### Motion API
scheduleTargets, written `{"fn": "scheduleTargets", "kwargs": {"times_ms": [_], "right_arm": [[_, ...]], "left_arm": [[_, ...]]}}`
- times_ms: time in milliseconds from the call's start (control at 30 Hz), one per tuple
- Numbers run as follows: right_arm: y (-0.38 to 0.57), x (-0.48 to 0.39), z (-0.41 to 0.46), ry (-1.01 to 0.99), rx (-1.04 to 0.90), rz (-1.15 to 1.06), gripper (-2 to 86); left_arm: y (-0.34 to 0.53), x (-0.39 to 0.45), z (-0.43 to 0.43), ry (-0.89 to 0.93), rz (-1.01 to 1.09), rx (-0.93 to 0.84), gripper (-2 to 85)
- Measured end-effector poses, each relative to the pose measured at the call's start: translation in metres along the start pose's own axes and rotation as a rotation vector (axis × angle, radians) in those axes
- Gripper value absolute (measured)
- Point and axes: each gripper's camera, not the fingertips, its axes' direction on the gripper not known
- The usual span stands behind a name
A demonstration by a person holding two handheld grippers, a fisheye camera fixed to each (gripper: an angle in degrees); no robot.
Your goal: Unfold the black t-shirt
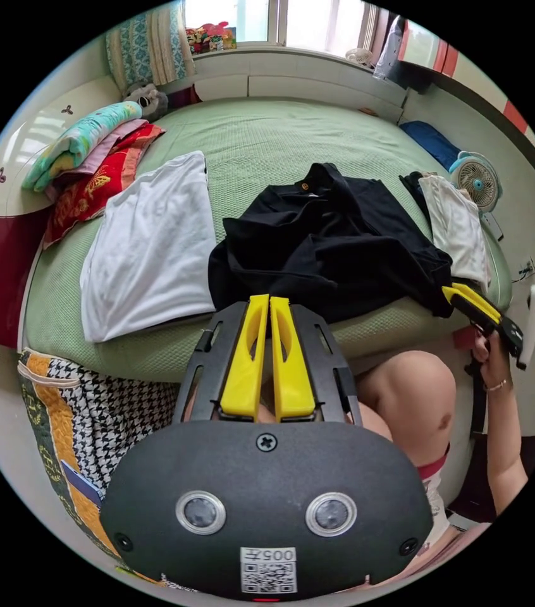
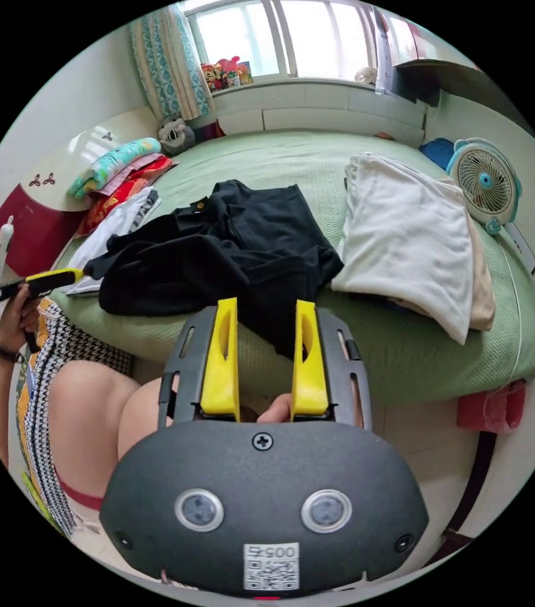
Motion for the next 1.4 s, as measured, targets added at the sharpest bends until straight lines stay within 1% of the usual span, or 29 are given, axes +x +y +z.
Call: {"fn": "scheduleTargets", "kwargs": {"times_ms": [67,133,233,433,667,833,1000,1167,1233,1333,1400], "right_arm": [[-0.009,-0.001,0.015,0.055,-0.053,-0.008,8.8],[-0.01,0.005,0.02,0.136,-0.084,0.036,2.5],[0.013,0.021,-0.005,0.025,0.015,0.085,-1.1],[0.07,0.054,-0.063,-0.008,0.131,0.174,-1.6],[0.114,0.05,-0.128,0.041,0.236,0.165,-1.6],[0.134,0.045,-0.179,0.055,0.294,0.155,-1.6],[0.144,0.042,-0.217,0.096,0.262,0.098,-1.6],[0.157,0.046,-0.243,0.074,0.202,0.111,-1.6],[0.161,0.043,-0.238,0.086,0.132,0.101,-1.5],[0.16,0.04,-0.215,0.08,0.011,0.087,-1.1],[0.156,0.039,-0.196,0.067,-0.086,0.081,-0.1]], "left_arm": [[0.009,-0.005,-0.002,0.02,-0.005,-0.002,0.0],[0.018,-0.012,-0.004,0.035,-0.011,-0.008,-0.1],[0.033,-0.025,-0.008,0.066,-0.012,-0.001,-0.1],[0.067,-0.045,-0.026,0.106,0.022,0.032,-0.1],[0.115,-0.086,-0.068,0.221,-0.03,0.123,-0.1],[0.146,-0.103,-0.109,0.259,-0.029,0.182,-0.2],[0.184,-0.097,-0.144,0.313,0.022,0.175,-0.2],[0.214,-0.088,-0.15,0.359,0.011,0.124,-0.1],[0.221,-0.086,-0.143,0.36,0.003,0.07,0.1],[0.226,-0.085,-0.121,0.366,0.003,-0.066,0.9],[0.226,-0.093,-0.111,0.282,-0.032,-0.114,3.3]]}}
